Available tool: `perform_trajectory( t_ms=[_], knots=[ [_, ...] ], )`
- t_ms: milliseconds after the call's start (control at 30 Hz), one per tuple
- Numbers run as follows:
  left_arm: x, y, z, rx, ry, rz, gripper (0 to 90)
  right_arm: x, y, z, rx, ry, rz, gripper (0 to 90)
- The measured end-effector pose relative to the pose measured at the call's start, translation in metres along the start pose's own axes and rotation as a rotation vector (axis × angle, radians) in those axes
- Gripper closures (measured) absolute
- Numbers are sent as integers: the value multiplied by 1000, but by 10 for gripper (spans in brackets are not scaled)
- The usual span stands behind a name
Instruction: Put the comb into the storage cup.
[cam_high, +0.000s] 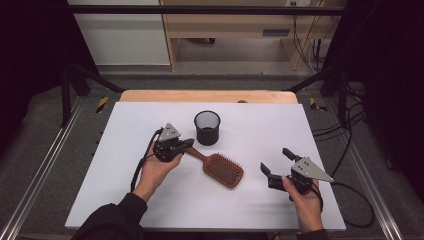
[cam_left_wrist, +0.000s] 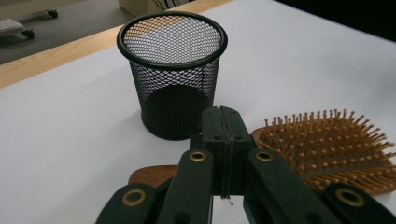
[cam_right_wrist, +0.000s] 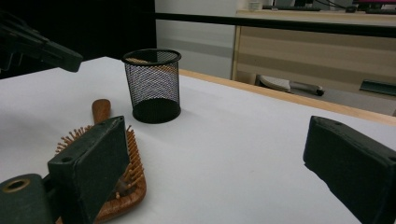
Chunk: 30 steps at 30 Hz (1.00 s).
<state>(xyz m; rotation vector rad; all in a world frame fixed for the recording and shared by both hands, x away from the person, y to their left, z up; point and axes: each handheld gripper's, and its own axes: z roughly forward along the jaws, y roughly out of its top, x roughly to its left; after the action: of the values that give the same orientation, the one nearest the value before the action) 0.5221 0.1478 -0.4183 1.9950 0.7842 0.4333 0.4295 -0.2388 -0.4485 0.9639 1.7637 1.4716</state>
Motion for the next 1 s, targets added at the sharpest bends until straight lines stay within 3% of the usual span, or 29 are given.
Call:
perform_trajectory(
  t_ms=[633, 1000],
  knots=[
    [-3, -3, 25, 73, -26, 19, 900, 1, 0, 0, -2, 6, 1, 67],
    [-2, -6, 36, 107, -23, 9, 900, 1, 0, 0, 2, 4, 6, 66]
  ],
)
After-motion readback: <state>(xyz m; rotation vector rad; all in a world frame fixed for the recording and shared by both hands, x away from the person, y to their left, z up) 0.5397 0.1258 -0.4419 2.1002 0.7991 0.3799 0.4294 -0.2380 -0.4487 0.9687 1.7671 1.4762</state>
